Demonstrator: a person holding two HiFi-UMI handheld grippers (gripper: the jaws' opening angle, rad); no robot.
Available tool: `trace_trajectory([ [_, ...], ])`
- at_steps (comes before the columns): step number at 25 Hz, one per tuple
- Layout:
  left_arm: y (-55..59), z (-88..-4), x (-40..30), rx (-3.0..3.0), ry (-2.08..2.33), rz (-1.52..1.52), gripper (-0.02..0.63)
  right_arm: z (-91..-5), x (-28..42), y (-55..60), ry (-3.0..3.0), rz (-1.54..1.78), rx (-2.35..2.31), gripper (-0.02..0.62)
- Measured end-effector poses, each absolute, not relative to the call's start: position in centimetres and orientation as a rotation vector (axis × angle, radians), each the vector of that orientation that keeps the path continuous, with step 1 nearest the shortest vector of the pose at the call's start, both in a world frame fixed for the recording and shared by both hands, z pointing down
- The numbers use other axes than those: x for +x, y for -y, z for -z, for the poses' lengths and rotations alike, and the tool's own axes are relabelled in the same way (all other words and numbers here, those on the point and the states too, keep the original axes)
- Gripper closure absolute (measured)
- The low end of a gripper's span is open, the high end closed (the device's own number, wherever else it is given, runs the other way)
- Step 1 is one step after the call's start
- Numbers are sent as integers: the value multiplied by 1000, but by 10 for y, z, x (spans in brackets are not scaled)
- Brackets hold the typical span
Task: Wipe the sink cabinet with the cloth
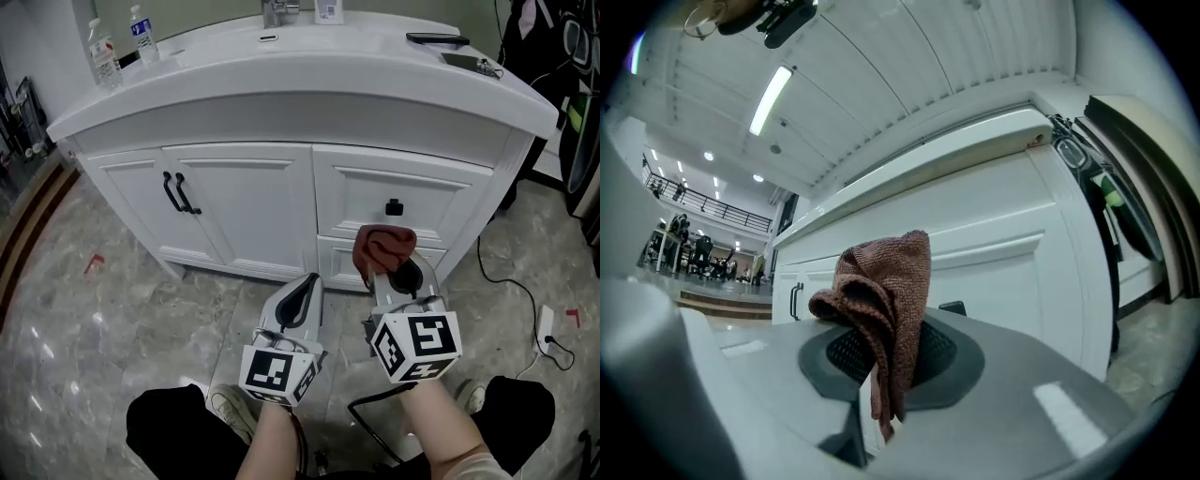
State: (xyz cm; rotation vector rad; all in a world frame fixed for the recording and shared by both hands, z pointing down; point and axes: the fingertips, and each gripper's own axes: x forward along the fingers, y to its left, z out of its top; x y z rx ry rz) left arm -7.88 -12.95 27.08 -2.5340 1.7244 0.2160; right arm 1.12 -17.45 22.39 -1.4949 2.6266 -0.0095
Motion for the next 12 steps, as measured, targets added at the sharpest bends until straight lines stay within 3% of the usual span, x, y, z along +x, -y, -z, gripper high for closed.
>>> trace_trajectory([
  [12, 179, -265, -114, -2507, -1747, -223, 606, -182, -62, 234, -2694, -70, -1340, 517],
])
